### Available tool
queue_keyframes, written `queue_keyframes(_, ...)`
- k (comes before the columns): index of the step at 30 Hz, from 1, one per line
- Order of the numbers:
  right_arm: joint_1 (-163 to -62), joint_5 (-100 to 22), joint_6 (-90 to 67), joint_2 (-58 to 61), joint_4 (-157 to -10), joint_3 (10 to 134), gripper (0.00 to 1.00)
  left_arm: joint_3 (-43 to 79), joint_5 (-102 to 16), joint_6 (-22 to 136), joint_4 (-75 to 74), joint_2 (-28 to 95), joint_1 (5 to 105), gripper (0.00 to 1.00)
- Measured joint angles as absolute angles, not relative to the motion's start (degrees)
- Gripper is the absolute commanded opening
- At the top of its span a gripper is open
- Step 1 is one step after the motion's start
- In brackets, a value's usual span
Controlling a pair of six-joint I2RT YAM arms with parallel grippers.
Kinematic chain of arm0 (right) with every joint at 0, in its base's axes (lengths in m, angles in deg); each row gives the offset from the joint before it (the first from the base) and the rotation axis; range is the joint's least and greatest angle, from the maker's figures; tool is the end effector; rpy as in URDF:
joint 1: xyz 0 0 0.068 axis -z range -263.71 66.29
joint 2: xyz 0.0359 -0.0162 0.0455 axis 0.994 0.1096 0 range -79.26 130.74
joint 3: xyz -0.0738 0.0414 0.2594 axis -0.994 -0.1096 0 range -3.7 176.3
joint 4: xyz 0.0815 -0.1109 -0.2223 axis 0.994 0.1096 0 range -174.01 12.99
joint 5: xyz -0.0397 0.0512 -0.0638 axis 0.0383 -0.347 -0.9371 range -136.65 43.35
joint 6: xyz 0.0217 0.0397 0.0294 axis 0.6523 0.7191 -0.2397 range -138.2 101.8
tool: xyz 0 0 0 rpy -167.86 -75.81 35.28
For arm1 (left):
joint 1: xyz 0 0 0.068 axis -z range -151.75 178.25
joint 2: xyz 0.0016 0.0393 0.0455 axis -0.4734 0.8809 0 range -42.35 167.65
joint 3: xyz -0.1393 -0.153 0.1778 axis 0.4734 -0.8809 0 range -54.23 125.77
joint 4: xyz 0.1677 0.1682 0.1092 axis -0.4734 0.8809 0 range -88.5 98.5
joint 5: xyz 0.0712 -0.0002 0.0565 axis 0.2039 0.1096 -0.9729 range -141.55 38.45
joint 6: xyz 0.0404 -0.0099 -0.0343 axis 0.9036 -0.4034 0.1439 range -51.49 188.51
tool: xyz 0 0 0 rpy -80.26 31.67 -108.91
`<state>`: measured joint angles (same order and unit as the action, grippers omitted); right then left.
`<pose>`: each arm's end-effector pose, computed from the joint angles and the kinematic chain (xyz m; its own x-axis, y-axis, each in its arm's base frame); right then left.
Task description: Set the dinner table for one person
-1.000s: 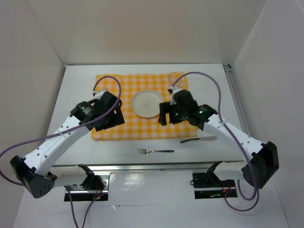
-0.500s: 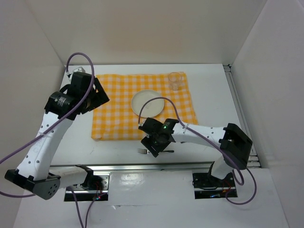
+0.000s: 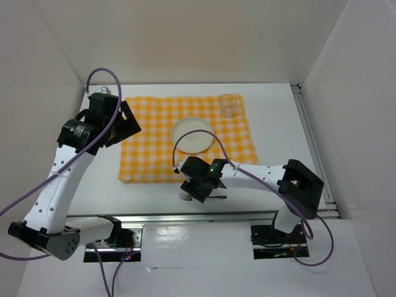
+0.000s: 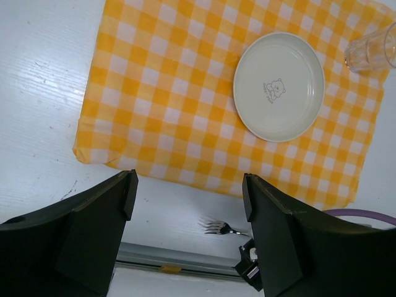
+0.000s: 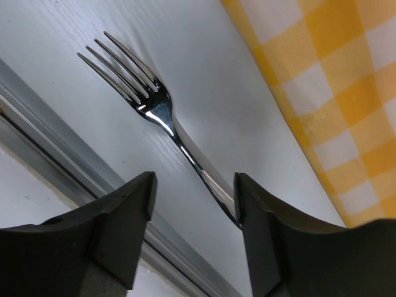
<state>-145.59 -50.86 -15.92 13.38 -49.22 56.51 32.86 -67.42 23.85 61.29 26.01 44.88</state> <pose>0.1500 0.2754 0.1954 -0.4686 -0.7928 -0.3897 -0.8482 0.5271 -0.0523 0.2106 -0.0528 0.4233 -0.5022 -0.5557 -0.6626 -0.3871 0.8296 -0.4023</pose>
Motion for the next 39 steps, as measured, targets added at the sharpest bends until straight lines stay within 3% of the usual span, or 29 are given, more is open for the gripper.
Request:
queue_keyframes(13,-145.42,-47.29,-19.79,18.65,-53.88,53.58,0.54,32.62,-66.62,25.14,61.00,26.01,43.72,0.86)
queue_keyframes(23,-144.30,-45.31,-21.80,18.61,-57.04,52.95,0.20,32.62,-66.57,26.34,60.85,26.03,43.02,0.86)
queue_keyframes(24,-144.28,-44.98,-22.13,18.61,-57.22,52.95,0.07,32.62,-66.57,26.36,60.76,26.03,43.02,0.86)
queue_keyframes(25,-144.30,-44.61,-22.52,18.61,-57.35,52.95,0.00,32.62,-66.57,26.36,60.65,26.03,43.02,0.86)
queue_keyframes(33,-146.40,-43.93,-23.31,18.59,-54.88,54.61,0.00,32.64,-66.66,26.38,60.17,26.25,42.76,0.86)
queue_keyframes(39,-147.91,-44.32,-19.33,17.41,-49.05,64.66,0.00,34.78,-67.23,26.25,60.39,26.45,42.03,0.86)
